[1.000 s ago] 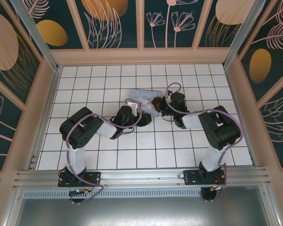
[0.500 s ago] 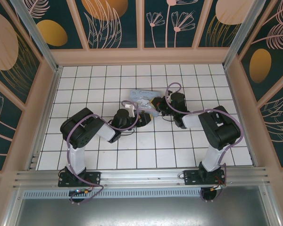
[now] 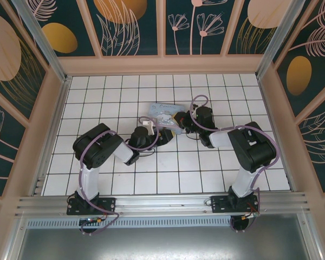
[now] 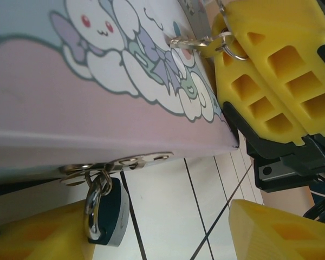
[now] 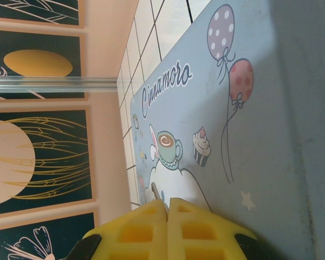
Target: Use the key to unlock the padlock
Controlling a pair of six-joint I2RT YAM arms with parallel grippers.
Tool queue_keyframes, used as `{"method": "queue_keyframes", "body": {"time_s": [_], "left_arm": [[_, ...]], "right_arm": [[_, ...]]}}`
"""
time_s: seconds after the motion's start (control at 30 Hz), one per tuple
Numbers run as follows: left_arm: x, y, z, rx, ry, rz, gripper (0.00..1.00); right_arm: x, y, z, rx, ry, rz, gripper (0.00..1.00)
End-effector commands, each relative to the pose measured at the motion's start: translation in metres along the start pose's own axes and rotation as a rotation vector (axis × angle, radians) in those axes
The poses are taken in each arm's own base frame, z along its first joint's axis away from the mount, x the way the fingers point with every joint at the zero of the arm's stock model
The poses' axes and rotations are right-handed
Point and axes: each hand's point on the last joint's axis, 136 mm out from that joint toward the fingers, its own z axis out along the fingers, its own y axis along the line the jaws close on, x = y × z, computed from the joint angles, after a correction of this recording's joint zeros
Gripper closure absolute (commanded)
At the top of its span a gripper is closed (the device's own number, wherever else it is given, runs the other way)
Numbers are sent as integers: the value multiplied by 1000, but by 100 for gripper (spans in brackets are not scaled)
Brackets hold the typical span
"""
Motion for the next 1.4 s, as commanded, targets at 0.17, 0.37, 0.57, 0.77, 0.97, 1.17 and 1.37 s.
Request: {"method": "queue_keyframes", "body": {"time_s": [0.17, 0.37, 0.57, 0.77, 0.97, 1.17, 1.37], "left_arm": [[3, 17, 0, -61, -21, -27, 47], [4, 27, 2, -106, -14, -30, 56], [7, 37, 5, -158, 5, -19, 61], [8, 42, 7, -181, 13, -19, 66], [9, 45, 8, -196, 20, -22, 74], [8, 42, 12, -199, 31, -39, 87], [0, 31, 15, -182, 24, -52, 100]], "right_arm": [[5, -12, 0, 9, 19, 19, 100], [5, -14, 1, 9, 22, 21, 100], [5, -14, 2, 7, 24, 23, 100], [6, -18, 2, 9, 28, 29, 100], [7, -17, 2, 6, 31, 30, 100], [4, -4, 0, -12, 33, 5, 100], [-1, 24, -14, -28, 24, -81, 100]]}}
